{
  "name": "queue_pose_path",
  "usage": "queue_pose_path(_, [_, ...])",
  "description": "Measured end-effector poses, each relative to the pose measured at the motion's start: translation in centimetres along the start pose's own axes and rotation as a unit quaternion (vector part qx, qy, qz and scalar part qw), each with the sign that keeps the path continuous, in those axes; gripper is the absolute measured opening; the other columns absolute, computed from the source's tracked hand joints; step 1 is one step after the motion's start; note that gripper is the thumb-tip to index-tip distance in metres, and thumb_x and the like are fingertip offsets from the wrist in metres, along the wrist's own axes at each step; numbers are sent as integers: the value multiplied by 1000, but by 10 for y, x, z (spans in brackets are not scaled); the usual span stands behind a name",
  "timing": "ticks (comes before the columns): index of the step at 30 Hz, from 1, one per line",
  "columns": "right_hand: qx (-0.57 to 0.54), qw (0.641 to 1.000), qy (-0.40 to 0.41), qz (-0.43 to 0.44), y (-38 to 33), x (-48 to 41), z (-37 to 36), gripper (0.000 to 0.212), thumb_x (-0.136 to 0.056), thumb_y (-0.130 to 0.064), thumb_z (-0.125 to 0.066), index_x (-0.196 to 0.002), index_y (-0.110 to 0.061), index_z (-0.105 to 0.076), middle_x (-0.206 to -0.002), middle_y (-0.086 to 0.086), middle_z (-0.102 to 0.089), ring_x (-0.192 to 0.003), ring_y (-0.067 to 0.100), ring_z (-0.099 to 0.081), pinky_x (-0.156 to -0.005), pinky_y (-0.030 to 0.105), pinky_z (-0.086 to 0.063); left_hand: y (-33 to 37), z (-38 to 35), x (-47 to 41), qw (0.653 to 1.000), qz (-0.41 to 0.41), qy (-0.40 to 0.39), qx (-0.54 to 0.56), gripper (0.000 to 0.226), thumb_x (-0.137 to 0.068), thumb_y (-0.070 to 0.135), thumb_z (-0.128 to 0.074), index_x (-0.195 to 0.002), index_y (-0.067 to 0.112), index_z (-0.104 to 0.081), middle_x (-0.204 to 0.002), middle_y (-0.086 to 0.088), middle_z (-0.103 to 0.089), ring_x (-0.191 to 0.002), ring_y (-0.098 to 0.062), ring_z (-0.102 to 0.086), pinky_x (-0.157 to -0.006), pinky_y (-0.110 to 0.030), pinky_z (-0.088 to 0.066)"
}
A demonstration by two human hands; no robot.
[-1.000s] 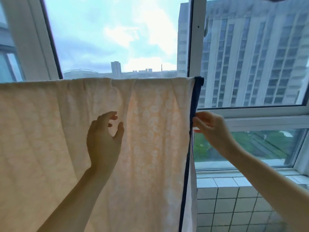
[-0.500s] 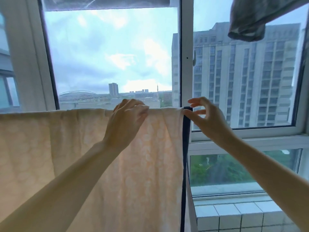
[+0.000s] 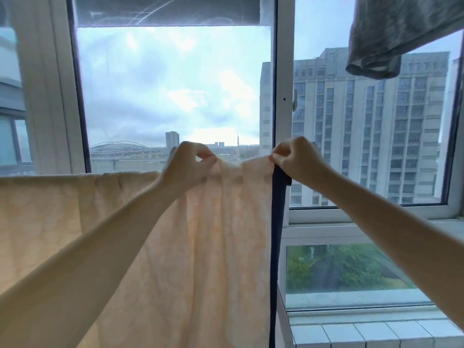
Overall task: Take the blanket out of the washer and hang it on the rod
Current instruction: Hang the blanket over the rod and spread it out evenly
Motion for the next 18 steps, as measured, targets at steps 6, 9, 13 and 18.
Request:
queue_pose_path(6, [-5, 993, -111, 32, -15, -1, -16, 14, -88, -16, -65, -83, -7, -74, -67, 2, -69, -46, 1, -50, -49, 14, -43, -11, 10, 12, 994, -11, -111, 13, 13, -88, 26, -67, -86, 16, -75, -76, 13, -67, -70, 7, -57, -65, -16, -40])
queue_pose_path(9, [3, 990, -128, 64, -35, -2, -30, 12, -89, -13, -63, -85, -7, -73, -64, 0, -67, -36, -2, -47, -42, 8, -38, -25, 26, 18, 994, -12, -109, -14, 15, -89, 29, -66, -87, 18, -75, -74, 18, -66, -73, 6, -59, -65, -17, -41])
queue_pose_path(13, [11, 986, -132, 101, -67, -3, -50, 13, -90, -20, -63, -92, -10, -71, -84, 1, -71, -59, 3, -63, -59, 23, -57, -49, 50, 26, 992, -9, -123, -15, 26, -91, 40, -61, -90, 18, -75, -81, 4, -73, -76, -8, -66, -69, -31, -51])
queue_pose_path(18, [14, 979, -130, 156, -115, -3, -83, 22, -90, -26, -63, -104, -10, -67, -99, 4, -71, -72, 8, -65, -69, 27, -58, -84, 82, 35, 994, -13, -102, -42, 18, -92, 28, -62, -105, 22, -73, -92, 17, -67, -87, 5, -61, -76, -7, -40])
Point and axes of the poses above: each hand's wrist, its own x-axis away from the middle knuckle, its own z-axis out of the back of the hand, y = z × x, the point moved 4 cm from there along -x, towards the middle knuckle
